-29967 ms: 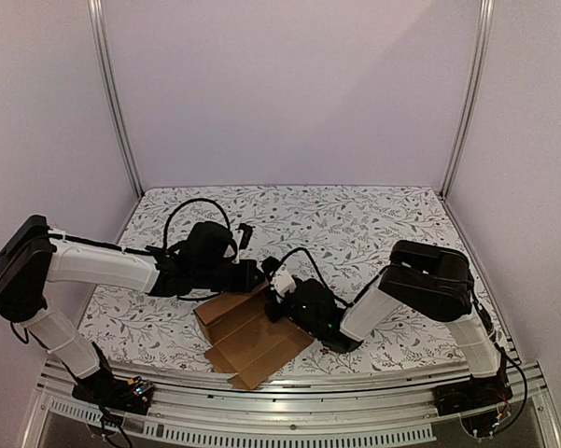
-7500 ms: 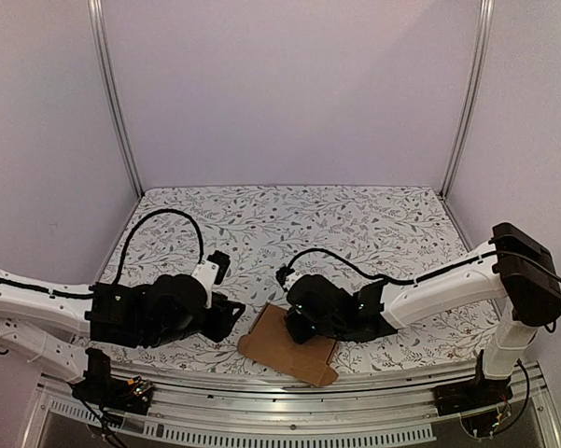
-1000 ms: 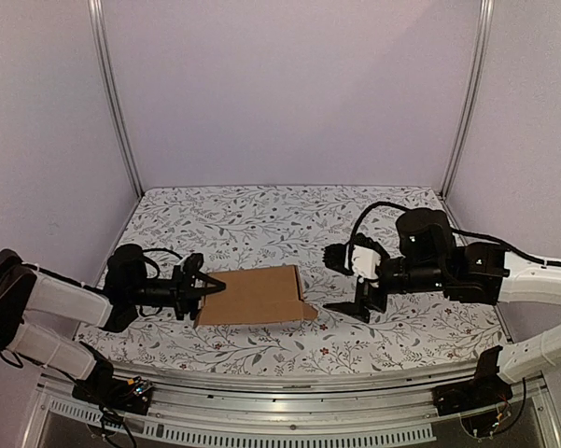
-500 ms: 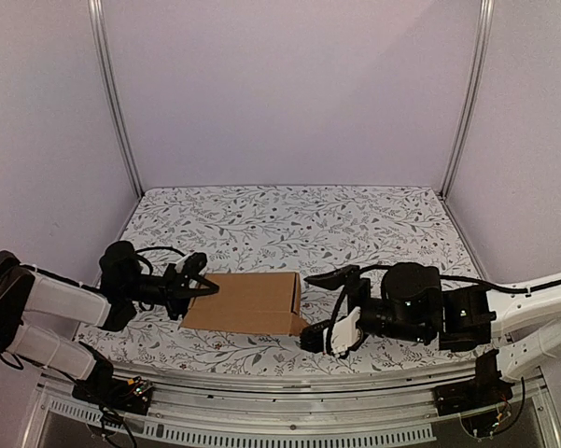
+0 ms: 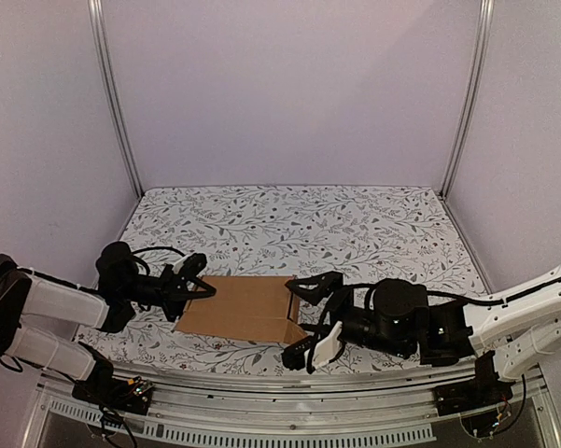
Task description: Fold the paper box
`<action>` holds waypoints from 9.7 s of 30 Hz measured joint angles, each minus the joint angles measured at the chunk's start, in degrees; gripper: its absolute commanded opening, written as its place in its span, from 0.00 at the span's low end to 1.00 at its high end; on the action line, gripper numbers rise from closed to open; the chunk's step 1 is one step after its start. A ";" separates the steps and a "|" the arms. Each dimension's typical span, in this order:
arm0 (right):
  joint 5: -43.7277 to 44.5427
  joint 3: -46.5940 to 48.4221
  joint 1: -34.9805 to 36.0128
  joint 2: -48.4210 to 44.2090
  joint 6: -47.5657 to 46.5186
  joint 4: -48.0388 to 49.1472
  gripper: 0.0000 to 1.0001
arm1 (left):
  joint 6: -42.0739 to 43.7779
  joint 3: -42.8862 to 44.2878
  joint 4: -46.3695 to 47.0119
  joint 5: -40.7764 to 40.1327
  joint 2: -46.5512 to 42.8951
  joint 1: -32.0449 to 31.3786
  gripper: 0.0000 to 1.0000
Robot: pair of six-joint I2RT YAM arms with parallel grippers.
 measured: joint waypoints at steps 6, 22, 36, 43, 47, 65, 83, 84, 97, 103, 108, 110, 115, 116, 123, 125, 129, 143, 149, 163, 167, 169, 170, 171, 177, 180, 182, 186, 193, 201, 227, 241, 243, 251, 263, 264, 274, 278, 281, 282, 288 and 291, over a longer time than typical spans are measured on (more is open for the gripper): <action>0.94 0.00 1.29 4.26 -3.45 2.45 0.76 | 0.15 -0.04 -0.28 0.37 -0.31 0.00 0.00; 3.06 0.09 2.12 5.31 -6.34 5.11 0.48 | 2.25 -0.44 -5.97 0.57 -2.36 0.13 0.35; 6.56 -0.28 2.43 5.35 1.16 6.47 0.44 | 17.49 3.65 -28.55 -1.11 -12.83 0.17 0.89; 6.86 -1.14 1.77 2.16 10.12 -0.59 0.43 | 31.50 9.77 -50.97 -7.34 -19.52 0.20 0.92; 5.16 -1.20 0.35 -0.50 17.75 -6.71 0.42 | 39.43 14.14 -63.39 -13.09 -23.41 0.22 0.92; -26.80 0.61 -16.63 0.85 54.10 -18.51 0.36 | 55.84 21.11 -80.81 -28.61 -33.29 -0.42 0.68; -38.16 4.09 -18.32 12.02 62.10 -18.38 0.32 | 62.20 25.33 -85.22 -53.70 -23.02 -11.54 0.17; -38.25 4.09 -18.32 12.09 62.18 -18.25 0.32 | 62.20 25.33 -85.26 -54.10 -22.88 -11.85 0.15; -38.75 4.09 -18.32 13.09 62.66 -16.65 0.32 | 60.65 23.43 -85.83 -58.23 -18.62 -15.76 0.00; -38.75 4.09 -18.32 13.09 62.99 -16.48 0.33 | 60.06 23.32 -85.77 -58.21 -17.57 -17.70 0.00; -38.73 4.07 -18.32 13.16 63.56 -15.85 0.36 | 59.43 23.28 -85.44 -57.55 -16.04 -19.87 0.00; -38.73 4.04 -18.32 13.33 63.73 -15.45 0.36 | 59.30 23.23 -85.46 -57.55 -15.78 -20.65 0.00; -38.71 3.78 -18.32 13.35 63.87 -14.93 0.36 | 59.17 23.23 -85.48 -57.83 -15.80 -21.18 0.00; -38.71 3.74 -18.32 13.35 63.89 -14.86 0.36 | 59.17 23.23 -85.50 -58.03 -15.80 -21.20 0.00; -38.71 3.45 -18.32 13.38 63.91 -14.62 0.37 | 59.41 23.23 -87.93 -61.83 -16.09 -21.33 0.00; -38.71 3.30 -18.32 13.38 63.91 -14.58 0.37 | 59.47 23.23 -88.67 -62.53 -16.28 -21.33 0.01; -38.71 3.30 -18.32 13.38 63.91 -14.43 0.37 | 59.63 23.23 -88.98 -63.17 -16.74 -21.35 0.06; -38.73 3.30 -18.32 13.73 64.04 -14.36 0.38 | 62.18 27.52 -92.04 -65.81 -20.79 -21.42 0.21; -38.73 3.30 -18.32 13.75 64.06 -14.34 0.39 | 62.86 27.67 -91.97 -65.26 -19.98 -21.42 0.21; -38.91 3.30 -18.32 14.10 64.24 -13.92 0.39 | 63.34 27.61 -90.23 -64.52 -14.95 -21.42 0.18; -38.93 3.30 -18.32 14.12 64.30 -13.90 0.40 | 63.41 27.54 -89.37 -64.39 -14.21 -21.44 0.09; -38.97 3.30 -18.32 14.19 64.35 -13.86 0.39 | 63.52 27.41 -88.89 -64.08 -13.75 -21.44 0.05; -39.01 3.30 -18.32 14.27 64.46 -13.75 0.39 | 63.52 27.34 -88.52 -63.82 -13.35 -21.44 0.01; -39.10 3.30 -18.32 14.40 64.50 -13.55 0.40 | 63.49 27.34 -88.43 -63.78 -13.27 -21.44 0.00; -39.34 3.30 -18.34 14.86 64.87 -13.16 0.39 | 63.47 27.32 -88.30 -63.54 -12.87 -21.44 0.00; -39.47 3.30 -18.47 14.86 64.89 -13.11 0.39 | 63.25 27.32 -88.28 -63.52 -12.87 -21.46 0.00; -39.54 3.30 -18.51 14.88 64.92 -13.09 0.39 | 63.10 27.32 -88.26 -63.52 -12.87 -21.49 0.00; -39.58 3.30 -18.53 15.06 64.96 -13.05 0.39 | 62.51 27.32 -88.24 -63.49 -12.87 -21.59 0.00; -39.60 3.30 -18.53 15.58 65.00 -12.81 0.39 | 60.30 27.32 -88.04 -63.30 -12.90 -21.81 0.00; -39.67 3.30 -18.53 15.85 65.11 -12.74 0.39 | 57.81 27.32 -87.43 -63.41 -12.52 -22.10 0.00; -39.67 3.30 -18.53 15.89 65.22 -12.83 0.39 | 53.24 24.02 -84.13 -68.39 -14.56 -25.81 0.00; -38.38 3.48 -18.51 16.55 65.53 -12.15 0.59 | 51.04 21.05 -84.11 -68.39 -17.46 -27.65 0.00; -37.16 3.98 -18.51 17.03 66.01 -12.24 0.64 | 50.69 20.79 -84.04 -68.41 -17.53 -28.00 0.00; -34.36 4.39 -18.45 17.68 67.78 -11.91 0.98 | 49.99 20.26 -83.67 -68.26 -17.55 -29.42 0.00; -32.63 4.31 -18.21 9.94 68.13 -14.84 0.99 | 49.29 20.26 -83.78 -69.16 -17.16 -29.70 0.00; -32.28 4.28 -18.21 8.94 68.11 -15.69 0.99 | 49.20 20.26 -83.78 -69.22 -17.07 -29.70 0.00; -23.63 5.38 -18.21 -5.07 71.23 -29.81 0.99 | 47.60 20.28 -83.36 -70.20 -15.54 -29.81 0.00; -22.95 7.96 -18.21 -7.17 73.29 -34.45 0.99 | 45.99 20.28 -83.06 -71.43 -15.15 -29.94 0.00; -22.51 8.92 -17.22 -7.69 74.16 -37.35 0.99 | 44.61 20.28 -82.93 -72.59 -14.97 -30.25 0.00; -21.51 8.98 -16.28 -7.72 74.25 -38.16 0.98 | 44.11 20.28 -82.86 -72.91 -14.95 -30.40 0.00; -14.56 8.90 -9.77 -7.72 74.75 -40.50 0.88 | 41.51 20.28 -82.86 -76.04 -14.95 -32.11 0.00; -10.60 8.35 -7.61 -7.56 75.49 -40.02 0.83 | 40.22 20.28 -82.88 -77.90 -14.95 -32.81 0.00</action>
